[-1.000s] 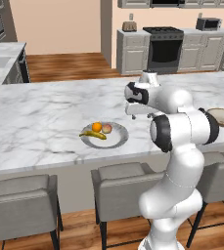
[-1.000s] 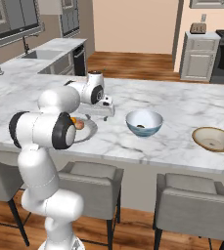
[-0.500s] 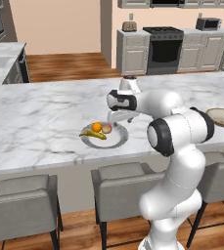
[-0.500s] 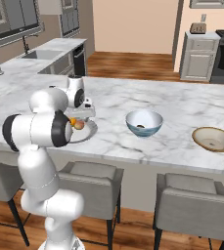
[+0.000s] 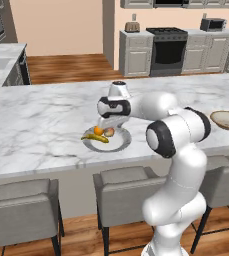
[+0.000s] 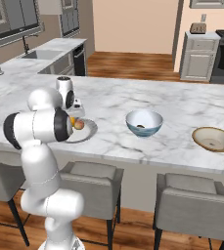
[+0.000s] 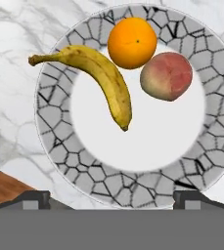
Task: Take the fruits from the plate on the dining counter and place two fruits in each bowl.
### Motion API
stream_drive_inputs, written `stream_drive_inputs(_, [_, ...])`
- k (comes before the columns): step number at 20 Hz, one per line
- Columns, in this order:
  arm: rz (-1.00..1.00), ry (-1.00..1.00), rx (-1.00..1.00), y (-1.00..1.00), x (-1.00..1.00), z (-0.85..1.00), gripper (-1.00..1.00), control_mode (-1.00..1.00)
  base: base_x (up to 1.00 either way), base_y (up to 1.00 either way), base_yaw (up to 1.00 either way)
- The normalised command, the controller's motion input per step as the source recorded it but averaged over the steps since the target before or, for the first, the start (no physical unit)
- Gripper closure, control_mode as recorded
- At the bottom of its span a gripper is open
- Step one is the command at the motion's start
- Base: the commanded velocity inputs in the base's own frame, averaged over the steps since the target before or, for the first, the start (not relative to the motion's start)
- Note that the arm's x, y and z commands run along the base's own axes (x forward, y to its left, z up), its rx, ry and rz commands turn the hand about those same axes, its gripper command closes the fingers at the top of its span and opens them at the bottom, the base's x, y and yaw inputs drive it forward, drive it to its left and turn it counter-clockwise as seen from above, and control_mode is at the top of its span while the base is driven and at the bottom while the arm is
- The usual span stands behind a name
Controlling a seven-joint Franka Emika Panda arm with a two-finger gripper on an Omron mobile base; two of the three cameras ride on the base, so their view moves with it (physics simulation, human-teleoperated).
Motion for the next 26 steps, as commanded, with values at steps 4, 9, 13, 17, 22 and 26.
stream_drive_inputs(4, [0.09, 0.0, 0.0, 0.32, 0.16, -0.41, -1.0, -1.0, 0.0, 0.0, 0.0])
stream_drive_inputs(9, [0.04, 0.0, 0.0, 0.26, 0.16, -0.46, -1.0, -1.0, 0.0, 0.0, 0.0])
stream_drive_inputs(13, [0.0, 0.0, 0.01, 0.0, 0.41, -0.26, -1.0, -1.0, 0.0, 0.0, 0.0])
stream_drive_inputs(17, [0.0, 0.0, 0.0, 0.0, 0.33, -0.23, -1.0, -1.0, 0.0, 0.0, 0.0])
stream_drive_inputs(22, [0.0, 0.01, 0.0, 0.0, 0.26, -0.29, -1.0, -1.0, 0.0, 0.0, 0.0])
stream_drive_inputs(26, [0.0, 0.02, 0.0, 0.0, 0.24, -0.3, -1.0, -1.0, 0.0, 0.0, 0.0])
